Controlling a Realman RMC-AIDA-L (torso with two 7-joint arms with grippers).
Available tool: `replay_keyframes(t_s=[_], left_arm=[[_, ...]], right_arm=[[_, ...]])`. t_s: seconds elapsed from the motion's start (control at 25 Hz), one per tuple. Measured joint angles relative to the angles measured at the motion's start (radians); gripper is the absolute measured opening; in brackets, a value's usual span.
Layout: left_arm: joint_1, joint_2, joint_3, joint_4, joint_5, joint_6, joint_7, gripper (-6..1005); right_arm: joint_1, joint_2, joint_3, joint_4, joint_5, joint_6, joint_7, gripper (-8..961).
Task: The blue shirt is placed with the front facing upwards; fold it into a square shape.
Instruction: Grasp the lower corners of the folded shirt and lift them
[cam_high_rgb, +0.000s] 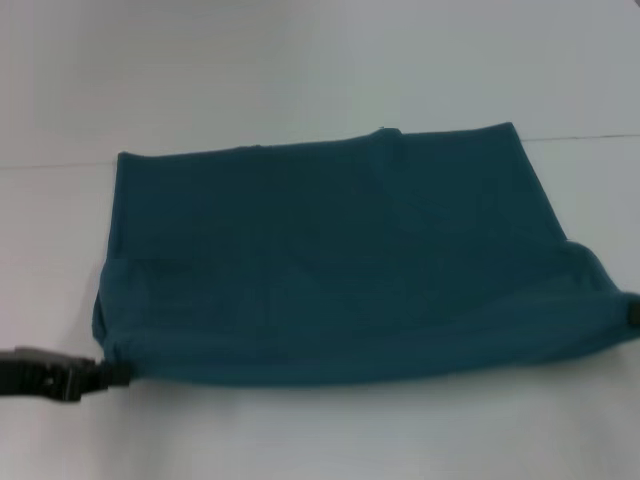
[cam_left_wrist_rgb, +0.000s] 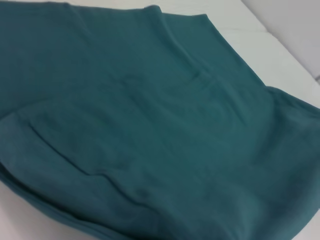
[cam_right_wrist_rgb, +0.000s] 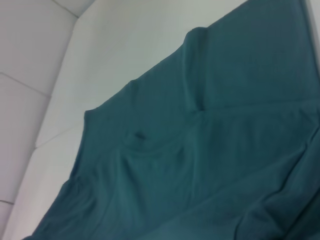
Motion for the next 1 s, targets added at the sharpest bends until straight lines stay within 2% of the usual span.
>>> replay_keyframes(t_s=[0.36, 0.56, 0.8, 1.0], left_arm=[[0.064, -0.019, -0.09, -0.014, 0.0, 0.106, 0.001, 39], [0.104, -0.031, -0.098, -0.021, -0.001, 0.13, 0.003, 39], [0.134, -0.032, -0.103, -0.025, 0.0, 0.149, 0.003, 38], [0.159, -0.034, -0.127, -0.033, 0.005, 0.174, 0.005, 38]], right_arm=[[-0.098, 0.016, 0.046, -0.01, -0.004, -0.092, -0.002, 53], [-0.143, 0.028, 0.05, -0.011, -0.004, -0.111, -0.01, 53], [-0.189, 0.048, 0.076, -0.011, -0.004, -0.151, -0.027, 53], [-0.212, 0.055, 0.085, -0.011, -0.016, -0.165, -0.036, 53]])
